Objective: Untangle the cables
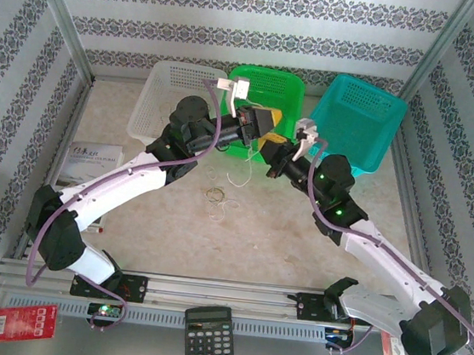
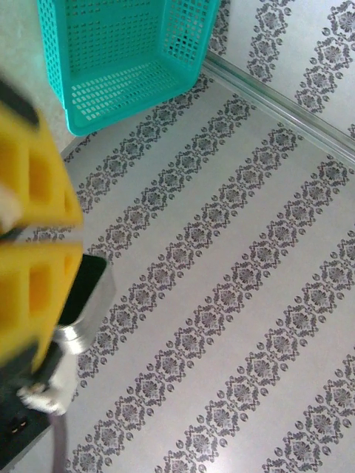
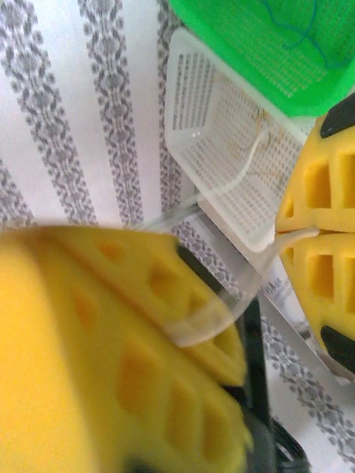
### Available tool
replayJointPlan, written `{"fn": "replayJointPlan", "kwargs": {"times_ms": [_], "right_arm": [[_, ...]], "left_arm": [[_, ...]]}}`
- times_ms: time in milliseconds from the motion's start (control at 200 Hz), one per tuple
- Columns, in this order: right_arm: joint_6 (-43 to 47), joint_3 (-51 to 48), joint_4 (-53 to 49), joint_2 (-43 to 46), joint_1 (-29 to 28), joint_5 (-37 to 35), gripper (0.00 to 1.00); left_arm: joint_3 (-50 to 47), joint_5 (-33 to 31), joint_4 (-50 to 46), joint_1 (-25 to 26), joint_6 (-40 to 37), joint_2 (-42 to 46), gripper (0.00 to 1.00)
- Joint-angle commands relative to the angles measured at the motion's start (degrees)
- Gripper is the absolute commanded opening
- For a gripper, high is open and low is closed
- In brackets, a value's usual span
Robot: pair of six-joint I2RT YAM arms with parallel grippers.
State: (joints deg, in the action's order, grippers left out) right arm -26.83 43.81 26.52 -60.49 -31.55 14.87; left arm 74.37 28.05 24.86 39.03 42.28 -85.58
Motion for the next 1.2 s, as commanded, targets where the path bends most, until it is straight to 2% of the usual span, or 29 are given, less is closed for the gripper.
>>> {"fn": "replayJointPlan", "kwargs": {"times_ms": [0,95,165,345,729,1199], "right_arm": [[-2.88,2.86,0.75,1.99,3.7,-3.82,0.0],[-3.14,4.22,-0.86,2.37,6.23,-6.93,0.0],[-2.5,5.4,-2.16,2.39,7.55,-9.98,0.0],[2.0,9.11,-4.29,0.16,10.37,-18.4,0.0],[12.34,18.47,2.33,-10.55,17.76,-32.8,0.0],[14.03,21.74,8.74,-25.51,22.48,-42.38,0.0]], "left_arm": [[-0.74,-0.28,1.92,0.79,-0.24,-0.22,0.41],[-2.46,-1.28,1.51,0.79,-0.65,0.65,0.8],[-3.79,-1.69,1.1,0.7,-1.09,1.43,1.0],[-6.21,-1.42,-0.43,0.63,-2.09,3.19,1.0],[-10.52,-2.89,-2.38,0.61,-3.48,7.22,1.0],[-12.91,-4.32,-4.8,0.44,-4.97,8.27,1.0]]}}
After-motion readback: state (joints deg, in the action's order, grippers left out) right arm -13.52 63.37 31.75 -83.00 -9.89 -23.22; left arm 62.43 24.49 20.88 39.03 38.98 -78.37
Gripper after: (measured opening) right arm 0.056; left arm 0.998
